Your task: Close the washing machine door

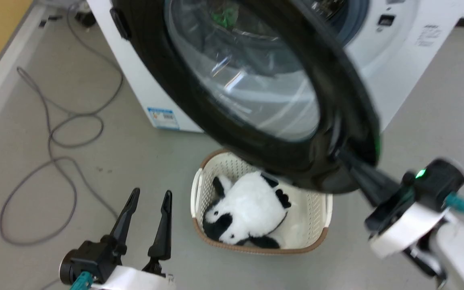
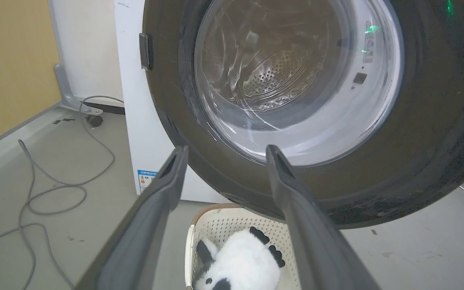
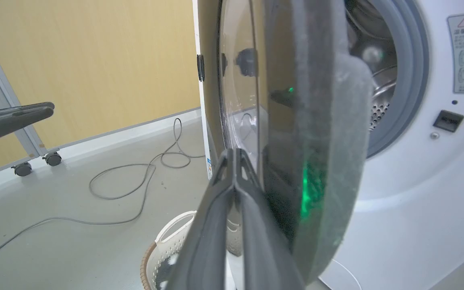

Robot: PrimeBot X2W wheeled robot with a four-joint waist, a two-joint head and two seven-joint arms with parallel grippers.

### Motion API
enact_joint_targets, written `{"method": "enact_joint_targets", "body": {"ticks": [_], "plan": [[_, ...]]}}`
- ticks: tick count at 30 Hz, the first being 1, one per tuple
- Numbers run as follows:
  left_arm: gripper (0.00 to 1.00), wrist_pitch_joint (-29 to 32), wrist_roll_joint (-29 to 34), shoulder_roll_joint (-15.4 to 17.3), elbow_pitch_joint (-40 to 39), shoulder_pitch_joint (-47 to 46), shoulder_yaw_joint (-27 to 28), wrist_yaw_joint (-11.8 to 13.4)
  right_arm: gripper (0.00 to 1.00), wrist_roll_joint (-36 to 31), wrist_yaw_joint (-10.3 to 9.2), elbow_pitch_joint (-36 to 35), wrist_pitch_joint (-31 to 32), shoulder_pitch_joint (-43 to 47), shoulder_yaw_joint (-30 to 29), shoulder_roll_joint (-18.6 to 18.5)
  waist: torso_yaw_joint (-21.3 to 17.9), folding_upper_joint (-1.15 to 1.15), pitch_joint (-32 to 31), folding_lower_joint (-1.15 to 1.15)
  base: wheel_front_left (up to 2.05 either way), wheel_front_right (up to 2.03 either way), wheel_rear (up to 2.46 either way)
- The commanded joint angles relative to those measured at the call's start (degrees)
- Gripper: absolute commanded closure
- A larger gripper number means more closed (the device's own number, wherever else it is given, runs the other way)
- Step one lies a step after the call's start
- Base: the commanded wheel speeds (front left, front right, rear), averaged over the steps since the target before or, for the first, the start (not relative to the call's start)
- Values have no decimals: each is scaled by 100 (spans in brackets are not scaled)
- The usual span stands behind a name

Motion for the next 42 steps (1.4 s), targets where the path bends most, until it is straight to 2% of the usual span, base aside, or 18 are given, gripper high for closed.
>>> {"method": "enact_joint_targets", "body": {"ticks": [1,2,9,14,21,31,37,42], "plan": [[0,-24,3,-4,-11,-127,-28,-23,100,110,-13,108,32,-264,-36,-148,119,0,201,0,0,0,0],[0,-24,3,-4,-11,-127,-28,-23,100,110,-13,108,32,-264,-36,-148,119,0,201,0,0,0,0],[0,-24,-144,-6,-189,-467,-173,-18,100,474,-13,356,187,-1270,-153,-780,329,0,841,0,0,0,0],[0,-24,-211,-6,-330,-681,-300,70,100,721,-13,500,338,-1952,-159,-1128,431,0,1253,0,0,0,0],[0,-24,-263,-7,-422,-887,-501,199,100,982,-13,807,556,-2833,-191,-1420,530,0,1647,0,0,0,0],[0,-24,-287,-7,-435,-1093,-639,365,100,1284,-13,1590,710,-3968,-306,-1531,613,0,1894,0,0,0,0],[0,-24,-274,-7,-402,-1086,-604,362,100,1368,-13,1806,576,-4070,-140,-1497,556,0,1787,0,0,0,0],[0,-24,-277,-7,-341,-1044,-553,334,100,1457,-13,1926,316,-3840,99,-1377,427,0,1448,0,0,0,0]]}}
